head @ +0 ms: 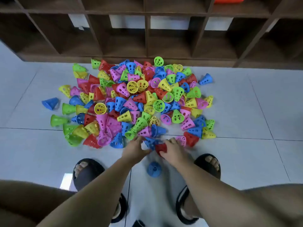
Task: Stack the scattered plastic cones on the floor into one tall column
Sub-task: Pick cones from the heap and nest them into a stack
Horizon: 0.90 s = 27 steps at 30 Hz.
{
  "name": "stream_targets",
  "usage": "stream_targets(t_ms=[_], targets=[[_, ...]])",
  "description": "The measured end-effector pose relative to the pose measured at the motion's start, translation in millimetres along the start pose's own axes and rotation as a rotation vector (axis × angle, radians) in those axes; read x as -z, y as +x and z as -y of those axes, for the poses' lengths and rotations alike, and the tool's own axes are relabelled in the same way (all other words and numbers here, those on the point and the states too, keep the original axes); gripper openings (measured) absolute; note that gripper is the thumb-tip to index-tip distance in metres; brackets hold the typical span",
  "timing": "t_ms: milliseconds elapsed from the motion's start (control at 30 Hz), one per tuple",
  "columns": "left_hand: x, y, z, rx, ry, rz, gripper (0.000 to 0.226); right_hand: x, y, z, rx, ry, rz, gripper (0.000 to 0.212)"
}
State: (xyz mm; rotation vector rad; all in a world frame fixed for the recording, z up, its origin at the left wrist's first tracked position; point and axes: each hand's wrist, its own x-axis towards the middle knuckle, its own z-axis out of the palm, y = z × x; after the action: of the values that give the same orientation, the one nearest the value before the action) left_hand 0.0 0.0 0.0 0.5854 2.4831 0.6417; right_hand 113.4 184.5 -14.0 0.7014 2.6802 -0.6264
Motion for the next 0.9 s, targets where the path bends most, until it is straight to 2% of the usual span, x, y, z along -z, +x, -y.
stream_targets(t_ms=[133,267,400,567,700,833,900], targets=[[-17.6,-38.5,-13.5,0.014,0.029,0.145,0.053,-8.5,-31.9,-3.6,-0.048,-0.026,0.08,0.048],[-32.1,-68.1,-13.8,0.036,0.04,0.168,0.048,-14.3,-47.2,0.8,-0.074,-0.004,0.101,0.045],[-42.9,-86.9,-9.4,0.042,0.078,0.18,0.041,-24.2,-64.7,-2.2,-0.152,0.092,0.1,0.041],[-51.0,-93.8,-8.3,0.128,-0.08,0.257,0.029,-36.5,-71.7,-11.2,-0.212,0.292,0.14,0.049],[-55.0,-98.1,-8.6,0.171,-0.147,0.333,0.036,-37.6,-66.2,-5.8,-0.329,0.44,0.126,0.031],[-57.7,-99.1,-1.8,0.249,-0.231,0.362,0.037,-39.3,-63.6,2.0,-0.438,0.536,0.165,0.039],[-59.0,-98.0,1.3,0.302,-0.326,0.37,0.032,-40.0,-62.7,7.3,-0.545,0.679,0.199,0.053]])
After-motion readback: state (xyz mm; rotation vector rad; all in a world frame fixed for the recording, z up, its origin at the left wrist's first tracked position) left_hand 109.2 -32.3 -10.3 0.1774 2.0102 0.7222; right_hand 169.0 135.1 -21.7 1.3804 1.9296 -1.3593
